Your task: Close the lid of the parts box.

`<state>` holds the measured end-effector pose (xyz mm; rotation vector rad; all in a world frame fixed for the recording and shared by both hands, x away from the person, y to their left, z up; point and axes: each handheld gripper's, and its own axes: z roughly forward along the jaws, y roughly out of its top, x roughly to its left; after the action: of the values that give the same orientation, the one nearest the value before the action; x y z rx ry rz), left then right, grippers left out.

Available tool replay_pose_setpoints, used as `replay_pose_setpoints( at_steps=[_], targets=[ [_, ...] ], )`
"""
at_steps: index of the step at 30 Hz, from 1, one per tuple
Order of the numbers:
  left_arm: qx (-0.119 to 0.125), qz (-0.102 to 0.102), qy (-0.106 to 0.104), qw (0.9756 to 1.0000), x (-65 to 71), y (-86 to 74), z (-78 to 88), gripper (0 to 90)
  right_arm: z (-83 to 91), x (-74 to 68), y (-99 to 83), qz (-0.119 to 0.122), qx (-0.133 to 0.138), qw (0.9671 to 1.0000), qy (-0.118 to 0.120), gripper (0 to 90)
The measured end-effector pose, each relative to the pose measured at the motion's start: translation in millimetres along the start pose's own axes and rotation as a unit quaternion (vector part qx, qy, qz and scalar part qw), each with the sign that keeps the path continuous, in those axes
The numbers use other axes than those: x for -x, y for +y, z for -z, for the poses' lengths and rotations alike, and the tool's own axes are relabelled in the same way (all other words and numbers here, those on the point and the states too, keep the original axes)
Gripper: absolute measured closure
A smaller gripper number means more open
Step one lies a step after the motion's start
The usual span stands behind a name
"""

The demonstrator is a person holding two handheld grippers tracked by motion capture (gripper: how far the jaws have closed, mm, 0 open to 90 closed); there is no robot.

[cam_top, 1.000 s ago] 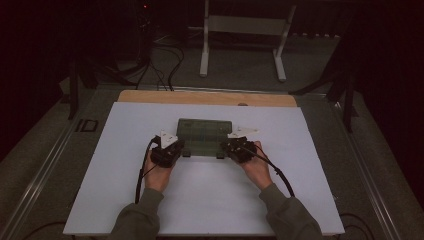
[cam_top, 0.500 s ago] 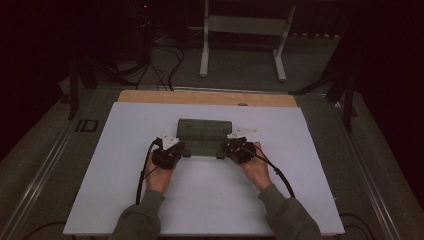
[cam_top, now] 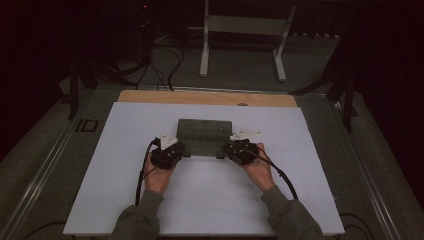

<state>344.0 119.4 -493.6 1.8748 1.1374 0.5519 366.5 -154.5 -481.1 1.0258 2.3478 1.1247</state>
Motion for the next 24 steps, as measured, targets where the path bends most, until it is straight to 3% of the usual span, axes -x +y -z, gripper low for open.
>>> replay_pose_setpoints(
  at_steps=[5,10,11,13,15,24],
  targets=[
    [0.018,-0.004,-0.003,0.9998,-1.3,3.6,13.4,63.7,18.0,8.6,-4.9,-0.010,0.017,0.9998,0.001,67.0],
    [0.030,-0.019,-0.004,0.9993,-1.9,5.1,26.4,53.2,36.5,11.6,-10.6,-0.014,0.039,0.9991,-0.011,44.2],
    [0.031,-0.020,-0.003,0.9993,-2.3,5.0,28.4,50.9,39.6,11.8,-11.7,-0.016,0.039,0.9991,-0.012,38.0],
    [0.036,-0.015,-0.009,0.9992,-4.7,3.9,34.6,49.2,41.5,12.0,-12.5,-0.016,0.037,0.9991,-0.012,34.0],
    [0.039,-0.013,-0.010,0.9991,-7.0,2.6,40.1,40.9,51.1,11.4,-18.3,-0.010,0.041,0.9989,-0.021,23.4],
    [0.038,-0.013,0.001,0.9992,-19.3,-9.7,66.3,17.7,74.2,14.5,-34.9,-0.012,0.047,0.9985,-0.026,15.1]
  ],
)
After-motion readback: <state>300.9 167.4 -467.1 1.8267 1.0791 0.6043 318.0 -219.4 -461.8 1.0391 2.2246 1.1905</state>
